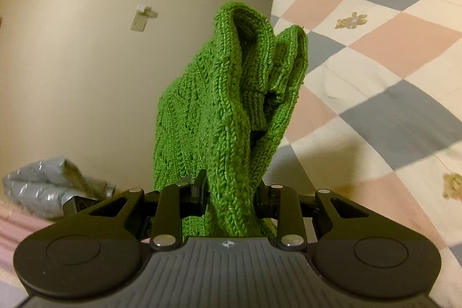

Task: Fold clothes
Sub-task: 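Fold the lifted strip end over onto the rest with both grippers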

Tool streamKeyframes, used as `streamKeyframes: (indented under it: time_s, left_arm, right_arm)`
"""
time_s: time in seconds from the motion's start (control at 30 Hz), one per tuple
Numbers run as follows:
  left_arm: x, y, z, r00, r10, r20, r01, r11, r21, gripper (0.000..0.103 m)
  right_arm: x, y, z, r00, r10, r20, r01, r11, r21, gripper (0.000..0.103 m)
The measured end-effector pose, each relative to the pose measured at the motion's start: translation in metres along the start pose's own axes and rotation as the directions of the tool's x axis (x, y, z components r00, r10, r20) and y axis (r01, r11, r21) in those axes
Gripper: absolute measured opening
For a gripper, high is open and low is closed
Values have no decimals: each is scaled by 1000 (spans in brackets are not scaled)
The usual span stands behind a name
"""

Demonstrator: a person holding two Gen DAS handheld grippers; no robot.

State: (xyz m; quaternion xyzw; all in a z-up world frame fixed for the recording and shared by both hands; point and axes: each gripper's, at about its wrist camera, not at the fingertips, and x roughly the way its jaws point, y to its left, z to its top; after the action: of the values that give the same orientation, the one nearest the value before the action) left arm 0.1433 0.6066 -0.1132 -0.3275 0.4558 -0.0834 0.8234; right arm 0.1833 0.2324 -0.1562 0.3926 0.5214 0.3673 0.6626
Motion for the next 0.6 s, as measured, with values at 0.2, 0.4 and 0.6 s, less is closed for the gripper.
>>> streamKeyframes:
  time_s: [0.2, 0.4, 0.6]
  left_arm:
    - [43, 55, 91, 993, -20, -117, 30, 996, 86, 36]
    - [91, 108, 162, 976, -11, -218, 44, 988, 147, 36]
    - [140, 161, 203, 964, -15, -266, 55, 988, 145, 36]
  right_arm:
    - [71, -10, 29, 995, -26, 95, 17, 996, 93, 29]
    - [149, -23, 53, 980, -76, 182, 40, 980, 196, 29]
    - [214, -45, 79, 972, -118, 205, 65, 967, 248, 29]
